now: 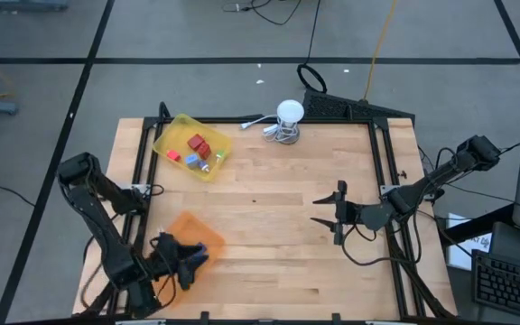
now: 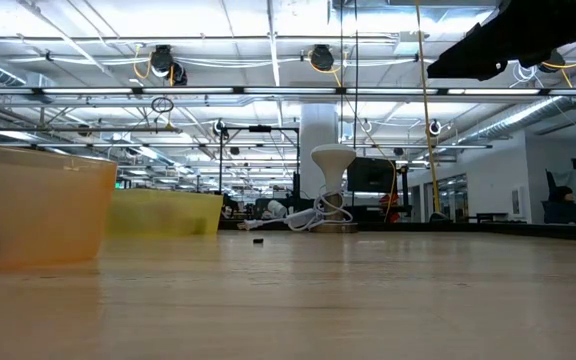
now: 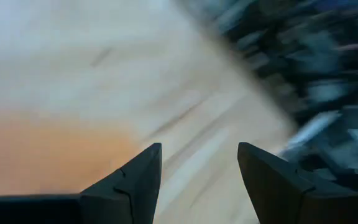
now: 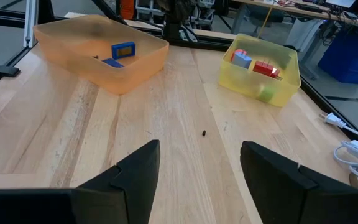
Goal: Pick & Place Office items
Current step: Return to Home Position
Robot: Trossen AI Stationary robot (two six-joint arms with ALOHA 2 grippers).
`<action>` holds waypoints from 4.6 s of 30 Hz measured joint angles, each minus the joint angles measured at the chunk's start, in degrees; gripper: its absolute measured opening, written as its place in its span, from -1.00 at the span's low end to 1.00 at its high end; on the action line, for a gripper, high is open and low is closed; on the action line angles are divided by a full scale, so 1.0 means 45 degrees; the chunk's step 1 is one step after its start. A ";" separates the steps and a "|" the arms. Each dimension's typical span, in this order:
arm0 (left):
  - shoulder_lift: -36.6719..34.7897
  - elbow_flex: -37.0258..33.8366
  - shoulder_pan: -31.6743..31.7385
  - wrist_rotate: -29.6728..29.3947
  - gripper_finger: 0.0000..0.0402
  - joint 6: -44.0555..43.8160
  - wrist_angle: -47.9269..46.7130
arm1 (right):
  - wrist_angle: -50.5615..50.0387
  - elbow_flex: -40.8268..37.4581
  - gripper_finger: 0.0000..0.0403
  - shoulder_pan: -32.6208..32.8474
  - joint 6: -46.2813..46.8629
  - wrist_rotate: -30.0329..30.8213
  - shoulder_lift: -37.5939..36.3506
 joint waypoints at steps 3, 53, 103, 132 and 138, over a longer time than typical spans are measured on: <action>-0.0554 0.0005 0.0359 -0.1754 0.07 0.6031 0.3863 | 0.0001 0.0000 0.05 -0.0001 0.0000 0.0000 -0.0001; -1.7684 -1.1366 1.0953 0.7977 0.07 2.5576 1.5367 | -0.0092 0.0005 0.05 -0.0010 -0.0375 0.0005 -0.0001; -1.8859 -1.2560 1.0943 0.8049 0.07 2.5572 1.5600 | 0.2456 -0.5359 0.05 -0.7033 -0.0996 -0.7679 -0.9356; -1.8859 -1.2560 1.0943 0.8049 0.07 2.5572 1.5600 | -0.0670 -0.6407 0.05 -0.7446 -0.1671 -0.7660 -1.0603; -1.8859 -1.2560 1.0943 0.8049 0.07 2.5572 1.5600 | -0.0656 -0.6416 0.05 -0.7446 -0.1671 -0.7660 -1.0603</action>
